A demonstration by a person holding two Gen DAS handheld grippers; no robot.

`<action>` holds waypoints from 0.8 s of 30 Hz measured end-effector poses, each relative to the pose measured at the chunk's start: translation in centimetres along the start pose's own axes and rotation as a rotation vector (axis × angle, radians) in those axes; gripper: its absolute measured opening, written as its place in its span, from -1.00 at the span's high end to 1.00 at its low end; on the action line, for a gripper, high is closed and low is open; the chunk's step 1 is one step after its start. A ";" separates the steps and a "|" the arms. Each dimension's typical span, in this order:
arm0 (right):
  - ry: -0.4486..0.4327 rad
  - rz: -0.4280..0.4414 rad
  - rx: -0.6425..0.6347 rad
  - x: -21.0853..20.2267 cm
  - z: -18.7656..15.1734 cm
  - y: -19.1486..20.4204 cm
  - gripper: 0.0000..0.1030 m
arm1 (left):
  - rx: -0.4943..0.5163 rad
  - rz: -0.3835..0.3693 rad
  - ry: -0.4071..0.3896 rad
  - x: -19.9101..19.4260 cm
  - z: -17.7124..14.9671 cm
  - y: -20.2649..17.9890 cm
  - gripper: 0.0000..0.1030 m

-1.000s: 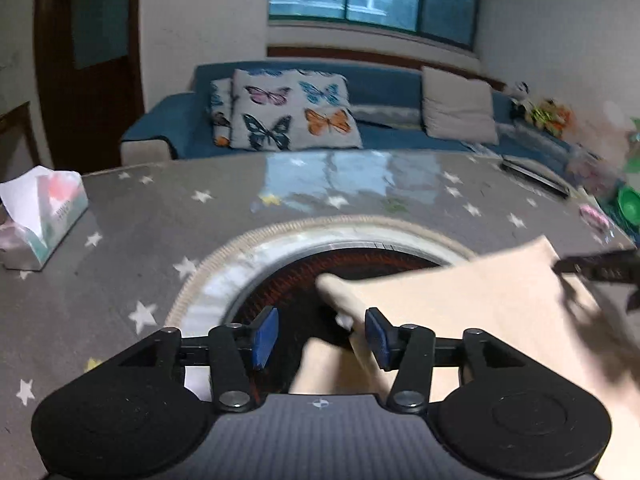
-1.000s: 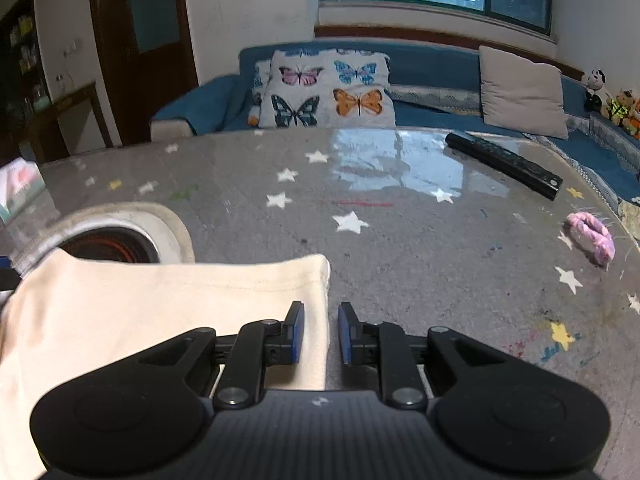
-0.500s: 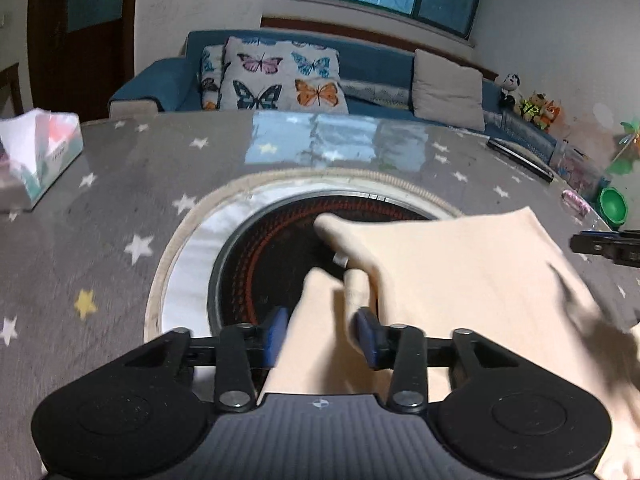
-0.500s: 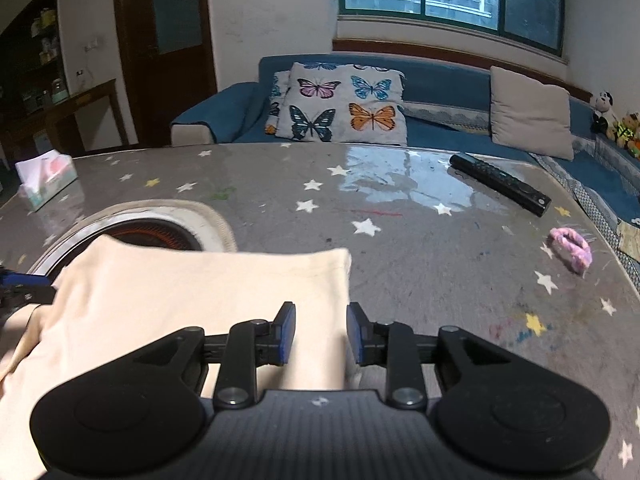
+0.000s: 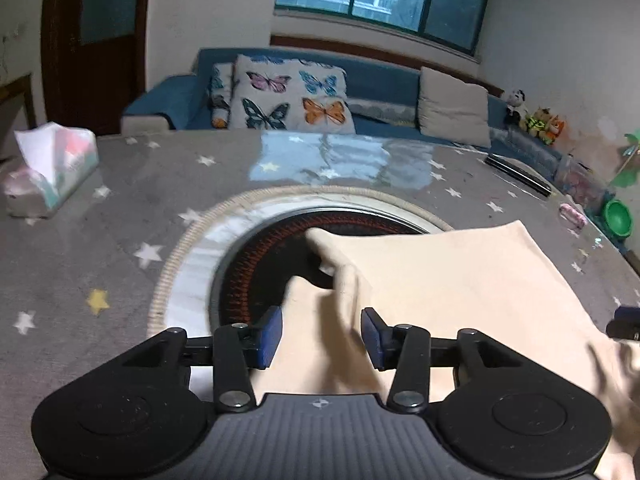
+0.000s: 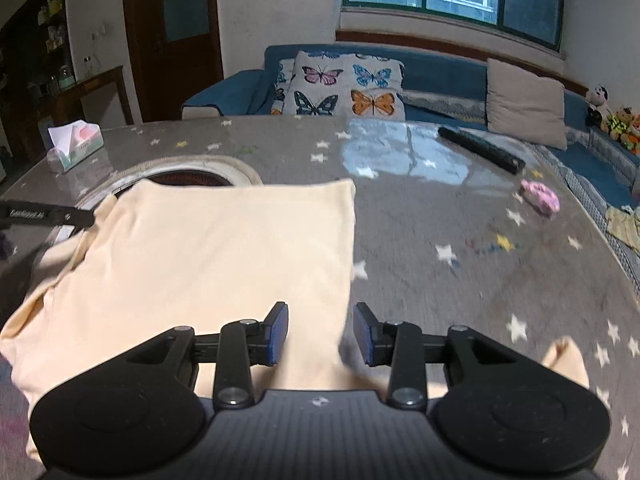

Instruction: Fold clothes

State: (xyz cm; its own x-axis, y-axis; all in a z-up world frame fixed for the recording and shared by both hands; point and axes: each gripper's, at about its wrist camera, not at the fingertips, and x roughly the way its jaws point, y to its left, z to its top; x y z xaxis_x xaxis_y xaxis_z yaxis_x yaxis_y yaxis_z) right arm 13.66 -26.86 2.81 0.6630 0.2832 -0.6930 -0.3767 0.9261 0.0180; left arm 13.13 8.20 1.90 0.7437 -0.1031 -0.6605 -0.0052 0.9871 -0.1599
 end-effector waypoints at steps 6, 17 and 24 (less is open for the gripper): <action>0.021 -0.031 0.039 -0.7 -1.6 -1.1 0.31 | -0.082 0.028 0.021 0.7 -0.5 1.2 0.95; -0.011 -0.110 0.129 -3.3 -4.3 -4.4 0.22 | -0.299 0.252 -0.202 -13.1 -5.2 7.3 0.96; -0.013 -0.159 0.219 -4.9 -7.1 -6.9 0.21 | -0.381 0.372 -0.149 -16.4 -10.4 10.1 0.96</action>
State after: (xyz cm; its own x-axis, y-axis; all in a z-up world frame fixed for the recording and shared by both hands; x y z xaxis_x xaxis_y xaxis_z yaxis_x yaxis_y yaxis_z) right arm 8.41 -36.40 0.97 0.7114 0.1314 -0.6904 -0.1193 0.9907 0.0656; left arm -6.08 18.54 3.47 0.7321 0.2896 -0.6165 -0.5065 0.8367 -0.2085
